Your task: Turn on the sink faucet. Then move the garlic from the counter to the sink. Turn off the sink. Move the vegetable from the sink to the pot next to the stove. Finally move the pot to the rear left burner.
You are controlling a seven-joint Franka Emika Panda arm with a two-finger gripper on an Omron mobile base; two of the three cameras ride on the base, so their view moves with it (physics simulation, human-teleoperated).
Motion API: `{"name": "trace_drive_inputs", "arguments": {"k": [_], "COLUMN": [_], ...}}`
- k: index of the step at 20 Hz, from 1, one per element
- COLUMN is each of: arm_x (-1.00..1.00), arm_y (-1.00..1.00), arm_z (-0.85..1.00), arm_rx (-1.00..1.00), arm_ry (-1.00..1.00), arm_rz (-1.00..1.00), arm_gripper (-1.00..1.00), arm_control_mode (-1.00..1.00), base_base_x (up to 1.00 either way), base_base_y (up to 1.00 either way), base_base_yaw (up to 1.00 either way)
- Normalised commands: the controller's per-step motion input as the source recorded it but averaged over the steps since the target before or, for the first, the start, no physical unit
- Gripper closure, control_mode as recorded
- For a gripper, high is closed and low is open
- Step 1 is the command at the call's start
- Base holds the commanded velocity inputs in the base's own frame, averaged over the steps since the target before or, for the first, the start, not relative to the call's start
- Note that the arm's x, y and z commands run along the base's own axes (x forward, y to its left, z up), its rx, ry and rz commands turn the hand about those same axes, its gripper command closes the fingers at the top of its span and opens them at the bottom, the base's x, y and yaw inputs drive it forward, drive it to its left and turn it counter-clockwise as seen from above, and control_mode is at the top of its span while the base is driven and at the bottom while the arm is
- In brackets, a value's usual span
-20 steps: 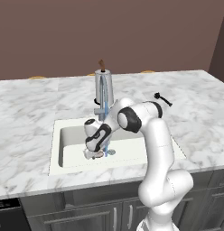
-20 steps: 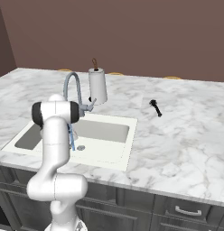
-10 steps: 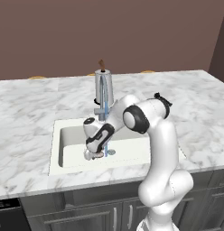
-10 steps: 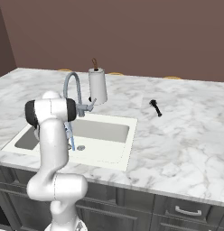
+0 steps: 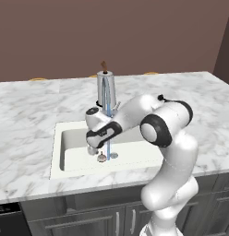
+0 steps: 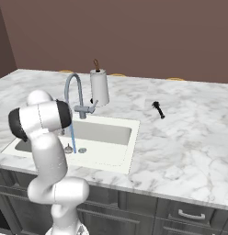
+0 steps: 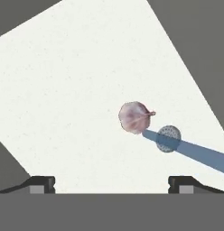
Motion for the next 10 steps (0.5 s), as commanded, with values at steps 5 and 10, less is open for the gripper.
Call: {"name": "trace_drive_inputs", "arguments": {"k": [5, 10], "arm_x": [-0.64, -0.62], "arm_y": [-0.06, -0.24], "arm_z": [0.52, 0.38], "arm_rx": [0.01, 0.06], "arm_ry": [0.0, 0.0], "arm_rz": [0.08, 0.08], "arm_gripper": [-1.0, -1.0], "arm_control_mode": [-1.0, -1.0], "base_base_x": [0.0, 0.0], "base_base_y": [0.0, 0.0], "base_base_yaw": [0.0, 0.0]}}
